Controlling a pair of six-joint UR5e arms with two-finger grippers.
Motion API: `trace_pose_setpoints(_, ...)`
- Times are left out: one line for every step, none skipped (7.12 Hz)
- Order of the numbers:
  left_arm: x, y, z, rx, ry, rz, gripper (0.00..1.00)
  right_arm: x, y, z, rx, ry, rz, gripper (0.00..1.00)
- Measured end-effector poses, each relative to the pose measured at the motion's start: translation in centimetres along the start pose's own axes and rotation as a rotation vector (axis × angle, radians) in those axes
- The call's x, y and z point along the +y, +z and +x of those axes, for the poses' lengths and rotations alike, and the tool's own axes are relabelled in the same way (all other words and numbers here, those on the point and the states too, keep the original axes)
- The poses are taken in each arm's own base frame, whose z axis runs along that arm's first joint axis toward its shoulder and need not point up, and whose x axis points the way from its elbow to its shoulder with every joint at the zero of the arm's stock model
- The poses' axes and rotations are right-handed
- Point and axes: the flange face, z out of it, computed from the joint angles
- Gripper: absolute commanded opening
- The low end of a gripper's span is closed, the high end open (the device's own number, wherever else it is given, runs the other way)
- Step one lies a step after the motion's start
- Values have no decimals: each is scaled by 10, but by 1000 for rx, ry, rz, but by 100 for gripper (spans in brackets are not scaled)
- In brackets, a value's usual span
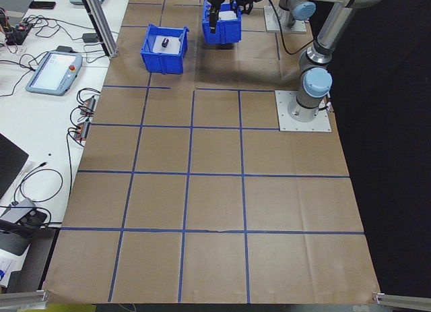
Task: Place battery box in front
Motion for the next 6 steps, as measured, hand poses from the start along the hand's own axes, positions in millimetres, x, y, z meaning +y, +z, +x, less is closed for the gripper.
trace_pose_setpoints(5, -4, -18, 3, -17, -12, 99, -21, 5, -1, 8, -10, -11, 6)
trace_pose_setpoints(13, -9, -28, 4, -44, -31, 99, -41, 11, 1, 11, -16, -29, 6)
trace_pose_setpoints(24, -16, -31, -1, -68, -38, 99, -57, 21, 2, 16, -9, -43, 6)
trace_pose_setpoints(34, -20, -31, -1, -84, -59, 99, -65, 28, 4, 26, -1, -45, 6)
trace_pose_setpoints(40, -18, -30, 1, -89, -94, 99, -68, 31, 4, 28, 7, -45, 6)
trace_pose_setpoints(42, -17, -30, 2, -90, -112, 99, -71, 33, 2, 27, 12, -44, 6)
